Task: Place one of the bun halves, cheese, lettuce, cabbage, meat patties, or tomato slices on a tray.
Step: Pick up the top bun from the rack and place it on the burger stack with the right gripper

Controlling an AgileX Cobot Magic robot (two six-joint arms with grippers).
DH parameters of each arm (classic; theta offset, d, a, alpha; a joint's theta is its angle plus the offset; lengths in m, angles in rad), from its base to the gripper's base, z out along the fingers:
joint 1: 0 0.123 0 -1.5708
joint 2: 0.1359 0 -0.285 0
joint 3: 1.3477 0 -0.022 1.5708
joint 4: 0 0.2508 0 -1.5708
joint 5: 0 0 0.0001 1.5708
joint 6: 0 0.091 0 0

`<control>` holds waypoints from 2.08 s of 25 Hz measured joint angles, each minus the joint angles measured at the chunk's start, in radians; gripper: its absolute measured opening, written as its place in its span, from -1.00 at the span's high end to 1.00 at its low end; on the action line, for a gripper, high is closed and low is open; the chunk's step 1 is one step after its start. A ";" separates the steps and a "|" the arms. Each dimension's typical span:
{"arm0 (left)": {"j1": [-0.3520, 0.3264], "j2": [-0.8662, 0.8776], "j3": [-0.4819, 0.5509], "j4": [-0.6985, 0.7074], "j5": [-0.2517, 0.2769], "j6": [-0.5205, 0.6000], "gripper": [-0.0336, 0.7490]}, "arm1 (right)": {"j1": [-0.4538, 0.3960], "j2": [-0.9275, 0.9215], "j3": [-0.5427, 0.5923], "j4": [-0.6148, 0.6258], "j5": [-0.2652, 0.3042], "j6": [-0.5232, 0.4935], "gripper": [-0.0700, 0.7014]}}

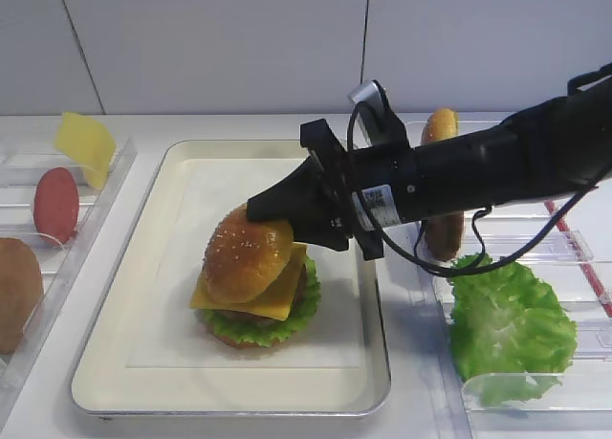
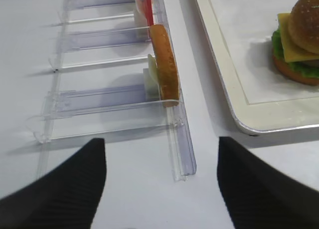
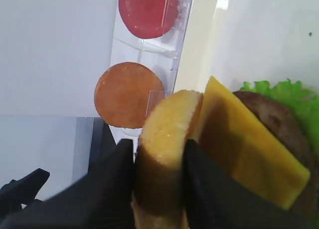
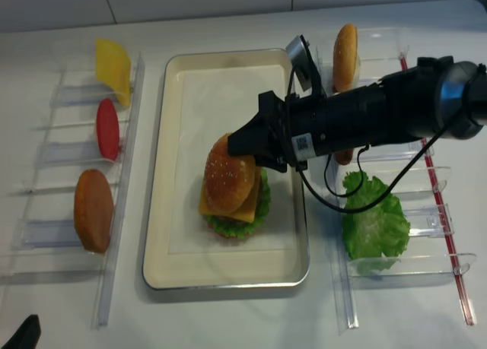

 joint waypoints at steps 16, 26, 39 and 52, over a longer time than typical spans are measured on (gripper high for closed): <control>0.000 0.000 0.000 0.000 0.000 0.000 -0.19 | 0.000 0.002 0.000 -0.006 -0.008 -0.036 -0.65; 0.000 0.000 0.000 0.000 0.000 0.000 -0.19 | 0.000 0.003 -0.036 -0.064 -0.020 -0.045 -0.69; 0.000 0.000 0.000 0.000 0.000 0.000 -0.19 | 0.000 0.004 -0.192 -0.378 -0.047 0.087 -0.65; 0.000 0.000 0.000 0.000 0.000 0.000 -0.19 | 0.001 0.004 -0.298 -0.629 -0.078 0.231 -0.65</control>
